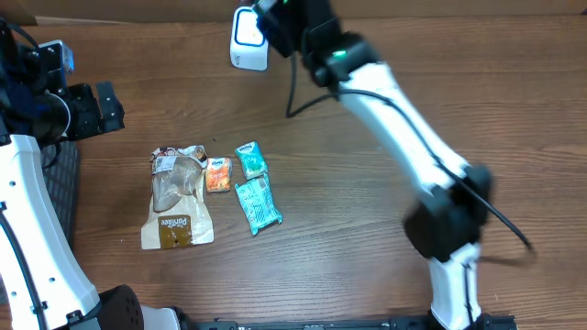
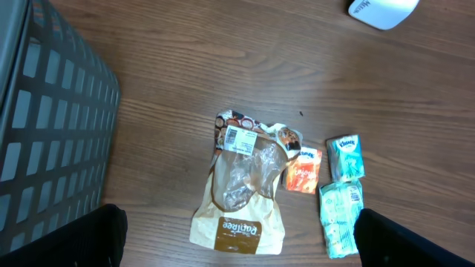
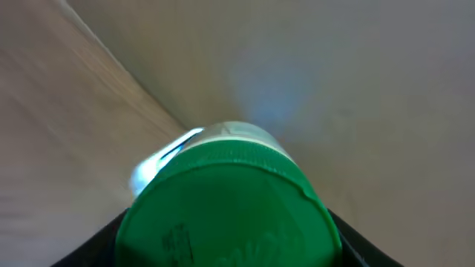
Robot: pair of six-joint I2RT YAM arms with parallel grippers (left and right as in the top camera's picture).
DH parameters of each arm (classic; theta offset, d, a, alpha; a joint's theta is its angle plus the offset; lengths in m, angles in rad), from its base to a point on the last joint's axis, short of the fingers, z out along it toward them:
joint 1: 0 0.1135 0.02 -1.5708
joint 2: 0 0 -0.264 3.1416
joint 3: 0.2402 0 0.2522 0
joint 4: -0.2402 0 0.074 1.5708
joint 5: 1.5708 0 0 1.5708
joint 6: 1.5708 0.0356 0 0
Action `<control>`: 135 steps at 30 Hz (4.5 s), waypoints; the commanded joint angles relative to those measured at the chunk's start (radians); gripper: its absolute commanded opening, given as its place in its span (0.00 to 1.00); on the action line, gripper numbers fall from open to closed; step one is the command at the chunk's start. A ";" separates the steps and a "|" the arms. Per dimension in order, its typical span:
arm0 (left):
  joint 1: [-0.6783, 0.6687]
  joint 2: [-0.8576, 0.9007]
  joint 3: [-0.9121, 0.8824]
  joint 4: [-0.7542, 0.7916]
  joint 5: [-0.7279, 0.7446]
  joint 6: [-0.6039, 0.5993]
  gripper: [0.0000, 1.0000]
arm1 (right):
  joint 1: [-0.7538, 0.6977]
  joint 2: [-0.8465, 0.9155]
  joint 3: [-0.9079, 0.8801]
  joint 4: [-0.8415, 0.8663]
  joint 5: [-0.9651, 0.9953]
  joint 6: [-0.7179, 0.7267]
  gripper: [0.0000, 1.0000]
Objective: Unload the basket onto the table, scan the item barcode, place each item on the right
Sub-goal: 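Carry the jar right and lower it onto the table, then open the right gripper and lift away from the jar, then move the right gripper to the light-green Kleenex pack and grasp it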
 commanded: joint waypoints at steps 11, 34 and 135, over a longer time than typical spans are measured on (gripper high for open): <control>0.008 0.003 0.012 0.001 0.000 0.023 1.00 | -0.290 -0.165 -0.020 -0.706 -0.066 0.429 0.21; 0.008 0.003 0.012 0.001 0.000 0.023 1.00 | -0.606 -0.069 -0.564 -0.447 -0.066 0.429 0.53; 0.008 0.003 0.012 0.001 0.000 0.023 1.00 | 0.023 -0.103 -0.765 -0.266 -0.613 0.795 0.46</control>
